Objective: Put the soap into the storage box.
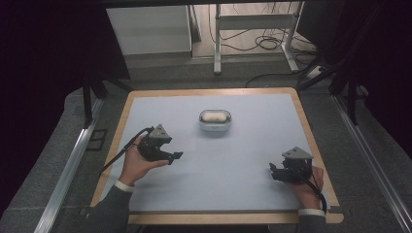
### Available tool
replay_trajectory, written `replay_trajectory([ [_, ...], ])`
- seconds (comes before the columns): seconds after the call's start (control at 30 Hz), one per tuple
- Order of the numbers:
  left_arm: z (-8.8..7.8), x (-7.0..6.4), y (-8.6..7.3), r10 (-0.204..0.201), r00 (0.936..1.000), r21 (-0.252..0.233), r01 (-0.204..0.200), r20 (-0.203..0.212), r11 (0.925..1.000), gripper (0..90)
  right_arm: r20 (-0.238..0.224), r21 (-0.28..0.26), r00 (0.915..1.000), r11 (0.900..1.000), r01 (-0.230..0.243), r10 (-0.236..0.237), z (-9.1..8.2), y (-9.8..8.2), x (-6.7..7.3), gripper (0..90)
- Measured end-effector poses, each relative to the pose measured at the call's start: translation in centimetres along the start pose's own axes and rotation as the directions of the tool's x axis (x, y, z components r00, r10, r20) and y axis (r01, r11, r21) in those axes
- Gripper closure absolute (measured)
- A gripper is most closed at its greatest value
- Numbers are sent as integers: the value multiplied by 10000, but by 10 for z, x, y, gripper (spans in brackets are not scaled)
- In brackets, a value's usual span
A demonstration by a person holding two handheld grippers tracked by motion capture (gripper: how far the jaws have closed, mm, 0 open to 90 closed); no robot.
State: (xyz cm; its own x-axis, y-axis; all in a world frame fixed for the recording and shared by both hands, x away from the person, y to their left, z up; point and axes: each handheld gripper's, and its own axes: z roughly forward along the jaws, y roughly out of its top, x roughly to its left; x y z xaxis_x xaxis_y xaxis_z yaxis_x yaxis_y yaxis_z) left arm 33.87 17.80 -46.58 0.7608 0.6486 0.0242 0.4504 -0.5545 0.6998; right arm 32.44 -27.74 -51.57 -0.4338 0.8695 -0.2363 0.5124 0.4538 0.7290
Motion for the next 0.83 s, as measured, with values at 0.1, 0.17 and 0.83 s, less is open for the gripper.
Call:
replay_trajectory([
  [0.1,0,-7,-6,-75,9993,-139,80,360,9999,269,-17,15,10000,10000,12,-12,0,0,1,104],
  [0.17,1,-8,-11,-170,9993,-127,174,322,9998,269,-22,25,10000,10000,50,-49,0,0,1,104],
  [0.83,0,-4,-31,-789,9957,-407,810,492,9959,267,-14,-13,10000,10000,0,0,1,1,2,104],
])
